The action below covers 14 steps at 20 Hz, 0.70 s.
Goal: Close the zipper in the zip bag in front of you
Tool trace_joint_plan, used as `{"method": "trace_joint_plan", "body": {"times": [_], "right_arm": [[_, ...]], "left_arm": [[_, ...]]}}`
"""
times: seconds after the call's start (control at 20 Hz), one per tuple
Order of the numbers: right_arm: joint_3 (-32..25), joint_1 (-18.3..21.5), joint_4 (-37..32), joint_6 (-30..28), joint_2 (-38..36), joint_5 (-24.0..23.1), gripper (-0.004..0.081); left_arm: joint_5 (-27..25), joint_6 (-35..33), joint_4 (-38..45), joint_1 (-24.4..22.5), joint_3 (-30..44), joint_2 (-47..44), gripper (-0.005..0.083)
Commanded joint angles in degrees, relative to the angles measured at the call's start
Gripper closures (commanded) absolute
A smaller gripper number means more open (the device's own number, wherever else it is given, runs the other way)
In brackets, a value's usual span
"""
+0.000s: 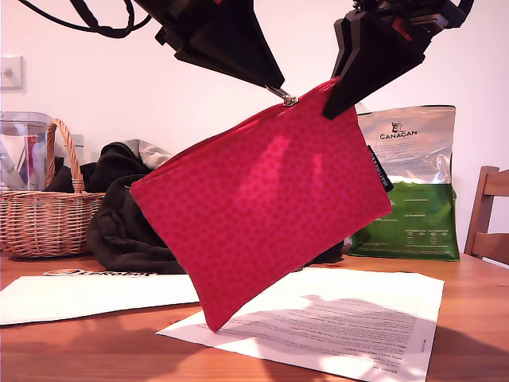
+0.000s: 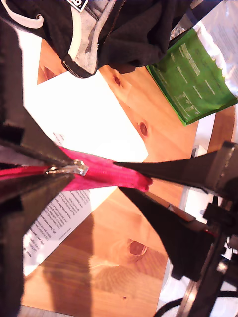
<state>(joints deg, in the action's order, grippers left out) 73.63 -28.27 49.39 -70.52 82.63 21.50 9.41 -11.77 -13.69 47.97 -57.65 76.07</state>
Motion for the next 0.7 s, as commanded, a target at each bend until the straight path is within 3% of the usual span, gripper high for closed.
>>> {"method": "trace_joint_plan", "body": {"times": [0.0, 0.65], "right_arm": [[-0.7, -0.5, -0.9, 0.2, 0.4, 0.4, 0.0780], [-0.7, -0.1, -0.8, 0.3, 0.3, -0.9, 0.0780]], "left_arm": [[0.7, -0.2, -0.3, 0.4, -0.6, -0.7, 0.0797], [-0.9, -0.2, -8.1, -0.6, -0.6, -0.7, 0.0797]]}}
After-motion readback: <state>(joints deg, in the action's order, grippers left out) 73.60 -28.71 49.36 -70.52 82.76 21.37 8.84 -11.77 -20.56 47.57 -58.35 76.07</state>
